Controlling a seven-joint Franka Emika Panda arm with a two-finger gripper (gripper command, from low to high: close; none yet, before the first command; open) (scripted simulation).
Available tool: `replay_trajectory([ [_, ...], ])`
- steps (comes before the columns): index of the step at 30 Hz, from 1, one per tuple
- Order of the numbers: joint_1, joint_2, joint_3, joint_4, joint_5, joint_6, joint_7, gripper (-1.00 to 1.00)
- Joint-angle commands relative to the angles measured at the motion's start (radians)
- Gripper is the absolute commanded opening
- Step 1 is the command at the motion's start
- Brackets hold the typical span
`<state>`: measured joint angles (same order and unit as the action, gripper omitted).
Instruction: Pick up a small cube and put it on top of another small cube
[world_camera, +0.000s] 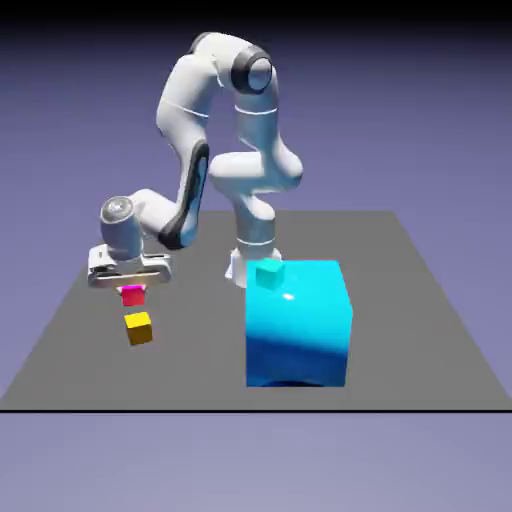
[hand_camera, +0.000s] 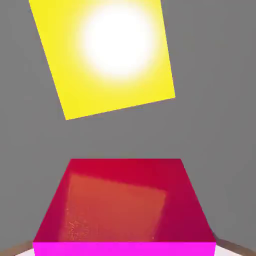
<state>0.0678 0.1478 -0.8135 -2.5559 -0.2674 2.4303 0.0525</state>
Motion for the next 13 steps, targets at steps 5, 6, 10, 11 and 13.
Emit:
replay_trajectory([
  [5,0.004,-0.016,0.081,0.064,0.009,-0.081,0.043,-1.0],
  [6,-0.015,0.02,0.096,0.056,0.03,-0.04,0.029,-1.0],
  [10,-0.072,0.134,0.145,0.031,0.097,0.089,-0.016,-1.0],
  [11,-0.072,0.134,0.145,0.031,0.097,0.089,-0.016,1.0],
  [13,-0.054,0.098,0.129,0.039,0.076,0.049,-0.002,1.0],
])
